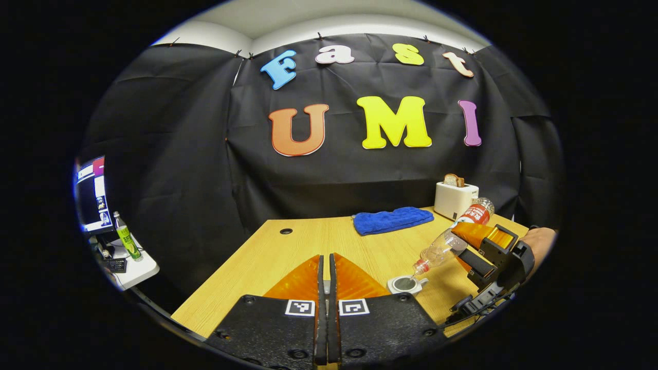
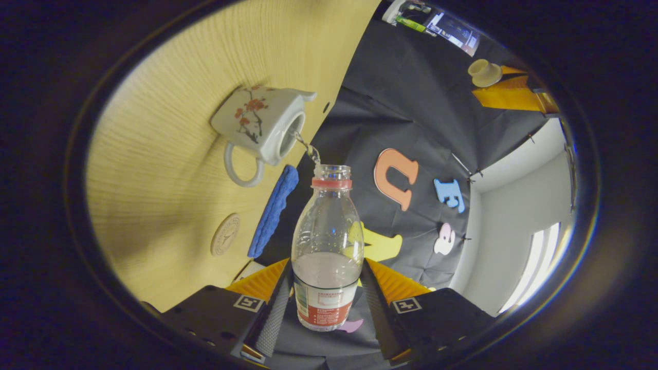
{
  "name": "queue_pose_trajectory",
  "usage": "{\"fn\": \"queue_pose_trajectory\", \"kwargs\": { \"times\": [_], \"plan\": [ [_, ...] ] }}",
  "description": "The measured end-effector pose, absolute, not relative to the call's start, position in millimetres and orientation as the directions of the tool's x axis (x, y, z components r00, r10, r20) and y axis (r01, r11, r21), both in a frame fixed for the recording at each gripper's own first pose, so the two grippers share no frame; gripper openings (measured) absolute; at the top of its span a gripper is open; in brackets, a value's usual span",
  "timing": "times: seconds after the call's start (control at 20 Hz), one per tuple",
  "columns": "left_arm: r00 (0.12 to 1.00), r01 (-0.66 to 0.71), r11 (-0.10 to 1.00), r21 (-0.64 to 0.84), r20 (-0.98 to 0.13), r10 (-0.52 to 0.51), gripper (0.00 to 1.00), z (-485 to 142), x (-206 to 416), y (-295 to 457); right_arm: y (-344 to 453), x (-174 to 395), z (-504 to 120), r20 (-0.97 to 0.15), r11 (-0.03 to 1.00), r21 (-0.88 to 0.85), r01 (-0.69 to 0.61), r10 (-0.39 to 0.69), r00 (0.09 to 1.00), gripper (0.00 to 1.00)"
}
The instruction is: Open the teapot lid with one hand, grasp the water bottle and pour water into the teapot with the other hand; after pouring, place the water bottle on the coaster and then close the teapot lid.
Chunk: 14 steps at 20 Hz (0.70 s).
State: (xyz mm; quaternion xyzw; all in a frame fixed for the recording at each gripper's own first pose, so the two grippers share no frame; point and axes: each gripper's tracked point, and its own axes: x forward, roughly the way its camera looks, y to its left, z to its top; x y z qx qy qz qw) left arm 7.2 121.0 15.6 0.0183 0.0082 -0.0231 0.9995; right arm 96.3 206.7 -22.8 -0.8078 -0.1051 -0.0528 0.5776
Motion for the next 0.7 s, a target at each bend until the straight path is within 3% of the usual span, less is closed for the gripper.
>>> {"fn": "queue_pose_trajectory", "kwargs": {
  "times": [0.35, 0.7],
  "plan": [
    [0.999, 0.043, 0.998, 0.039, -0.022, -0.043, 0.03, 13.9, 7.7, 122.5, 217.7, 91.6, -6.6, 0.252, -0.427, -0.854, 0.298, 0.162, 0.954, 0.75],
    [0.999, 0.045, 0.998, 0.041, -0.021, -0.044, 0.03, 13.3, 8.0, 123.0, 229.1, 91.0, 5.2, 0.283, -0.464, -0.816, 0.344, 0.197, 0.938, 0.75]
  ]
}}
